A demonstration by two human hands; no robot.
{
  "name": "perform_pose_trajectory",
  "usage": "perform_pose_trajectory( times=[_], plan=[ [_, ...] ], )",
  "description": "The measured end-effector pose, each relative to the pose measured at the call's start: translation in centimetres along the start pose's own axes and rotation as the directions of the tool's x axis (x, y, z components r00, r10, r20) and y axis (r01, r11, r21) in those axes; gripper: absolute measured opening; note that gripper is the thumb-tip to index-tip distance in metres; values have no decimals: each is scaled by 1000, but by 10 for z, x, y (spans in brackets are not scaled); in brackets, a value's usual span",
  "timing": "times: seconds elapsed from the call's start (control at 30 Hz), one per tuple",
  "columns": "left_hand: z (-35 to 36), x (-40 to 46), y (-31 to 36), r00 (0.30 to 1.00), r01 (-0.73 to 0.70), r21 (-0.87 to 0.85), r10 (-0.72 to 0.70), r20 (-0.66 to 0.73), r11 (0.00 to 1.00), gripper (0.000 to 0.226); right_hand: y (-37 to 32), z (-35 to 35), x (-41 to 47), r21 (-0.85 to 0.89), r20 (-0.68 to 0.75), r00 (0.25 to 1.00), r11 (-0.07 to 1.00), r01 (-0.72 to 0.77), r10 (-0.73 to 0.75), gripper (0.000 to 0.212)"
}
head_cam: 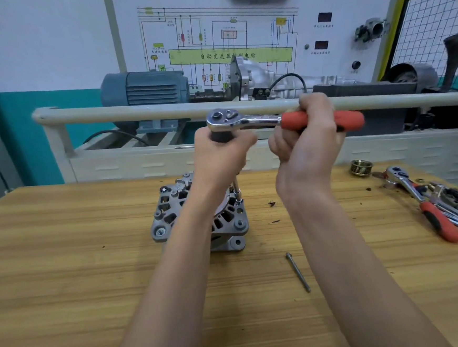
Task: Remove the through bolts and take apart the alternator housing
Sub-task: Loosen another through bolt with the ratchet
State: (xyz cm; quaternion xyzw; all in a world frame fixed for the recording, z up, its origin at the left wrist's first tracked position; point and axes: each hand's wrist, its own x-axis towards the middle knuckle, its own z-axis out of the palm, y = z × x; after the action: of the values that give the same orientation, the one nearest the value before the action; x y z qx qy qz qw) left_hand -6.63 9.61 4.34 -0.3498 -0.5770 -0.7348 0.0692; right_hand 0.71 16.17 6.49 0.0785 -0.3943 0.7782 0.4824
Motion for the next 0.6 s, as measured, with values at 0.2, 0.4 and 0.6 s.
perform_pose_trajectory(
  times=[0.2, 0.4, 0.6],
  plan=[
    [-21, -5, 9, 821, -95, 207, -41, 569, 974, 32, -20, -19, 28, -82, 325, 877, 934, -348, 355, 48],
    [-2, -3, 6, 947, -41, 124, -1, 321, 991, 41, -14, -16, 22, 16, 63, 961, 962, -271, 270, 41],
    [27, -6, -1, 974, -36, -20, 31, -226, 999, 47, 1, -5, 0, 49, -160, 986, 997, 52, -44, 31]
  ],
)
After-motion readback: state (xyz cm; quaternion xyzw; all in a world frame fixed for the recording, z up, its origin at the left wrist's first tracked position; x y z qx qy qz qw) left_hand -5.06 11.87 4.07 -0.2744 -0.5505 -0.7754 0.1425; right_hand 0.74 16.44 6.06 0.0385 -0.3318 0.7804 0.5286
